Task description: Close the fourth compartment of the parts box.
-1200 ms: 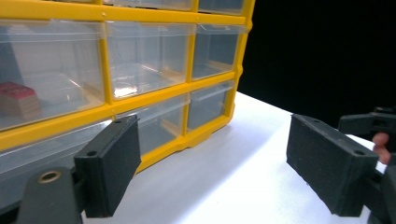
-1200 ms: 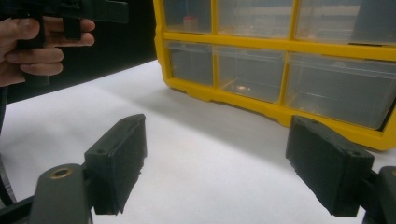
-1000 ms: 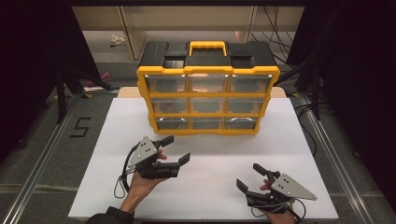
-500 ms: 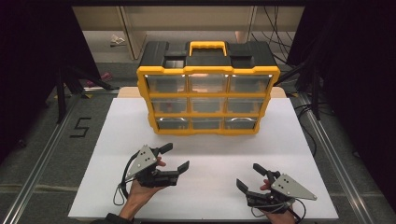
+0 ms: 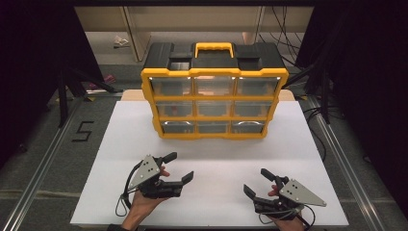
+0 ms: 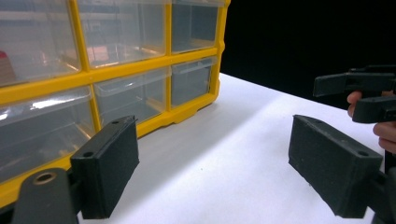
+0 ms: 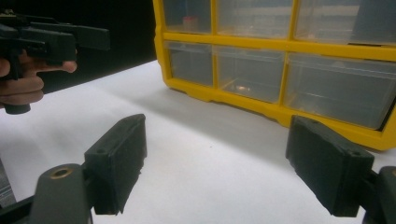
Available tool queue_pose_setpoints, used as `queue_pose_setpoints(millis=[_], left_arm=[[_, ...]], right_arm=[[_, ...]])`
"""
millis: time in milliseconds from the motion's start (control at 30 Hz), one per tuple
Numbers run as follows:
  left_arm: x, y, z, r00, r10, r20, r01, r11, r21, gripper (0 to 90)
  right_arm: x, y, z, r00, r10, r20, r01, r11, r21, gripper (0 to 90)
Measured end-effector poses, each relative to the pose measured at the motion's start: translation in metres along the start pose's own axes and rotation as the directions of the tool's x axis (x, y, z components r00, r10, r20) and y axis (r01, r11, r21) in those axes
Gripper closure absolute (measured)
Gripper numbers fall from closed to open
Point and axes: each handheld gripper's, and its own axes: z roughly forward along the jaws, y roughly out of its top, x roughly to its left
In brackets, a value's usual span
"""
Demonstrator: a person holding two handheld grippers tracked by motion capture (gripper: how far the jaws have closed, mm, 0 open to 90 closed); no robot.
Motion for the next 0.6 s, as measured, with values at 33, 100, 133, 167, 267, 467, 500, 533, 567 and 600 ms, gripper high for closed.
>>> queue_pose_setpoints(millis=[33,100,133,167,267,467,500,533,567,600], left_arm=[[0.0,-0.001,0.0,1.0,0.0,-0.001,0.0,1.0,0.002,15.8],[0.0,-0.002,-0.001,1.0,-0.004,-0.003,0.004,1.0,0.002,15.7],[0.0,-0.003,-0.002,1.0,-0.007,-0.003,0.007,1.0,0.003,15.8],[0.0,-0.004,-0.003,1.0,-0.008,-0.005,0.008,1.0,0.004,15.8],[-0.001,-0.006,-0.004,0.9999,-0.008,-0.006,0.008,0.9999,0.007,15.8],[-0.001,-0.01,-0.007,0.9998,-0.015,-0.011,0.015,0.9999,0.008,15.8],[-0.001,-0.01,-0.008,0.9998,-0.014,-0.014,0.014,0.9999,0.008,15.8],[-0.001,-0.011,-0.009,0.9998,-0.013,-0.016,0.014,0.9999,0.008,15.8],[-0.001,-0.011,-0.009,0.9997,-0.018,-0.018,0.018,0.9998,0.008,15.8],[-0.001,-0.012,-0.01,0.9997,-0.018,-0.019,0.018,0.9998,0.009,15.8]], right_arm=[[0.0,0.0,0.0,1.0,0.001,0.002,-0.001,1.0,-0.005,21.2],[0.0,0.0,0.001,1.0,0.0,0.004,0.0,1.0,-0.009,21.2],[0.0,0.0,0.001,1.0,0.001,0.004,-0.001,1.0,-0.009,21.2],[0.0,0.0,0.001,1.0,0.001,0.004,-0.001,1.0,-0.009,21.2],[0.001,0.0,0.001,1.0,0.001,0.003,-0.001,1.0,-0.009,21.2],[0.001,0.0,0.001,1.0,0.0,0.003,0.0,1.0,-0.009,21.2],[0.001,0.0,0.001,1.0,0.0,0.003,0.0,1.0,-0.009,21.2],[0.001,0.0,0.001,1.0,0.0,0.003,0.0,1.0,-0.009,21.2],[0.001,0.0,0.001,1.0,0.0,0.003,0.0,1.0,-0.01,21.2],[0.001,0.0,0.001,1.0,-0.001,0.003,0.001,1.0,-0.01,21.2]])
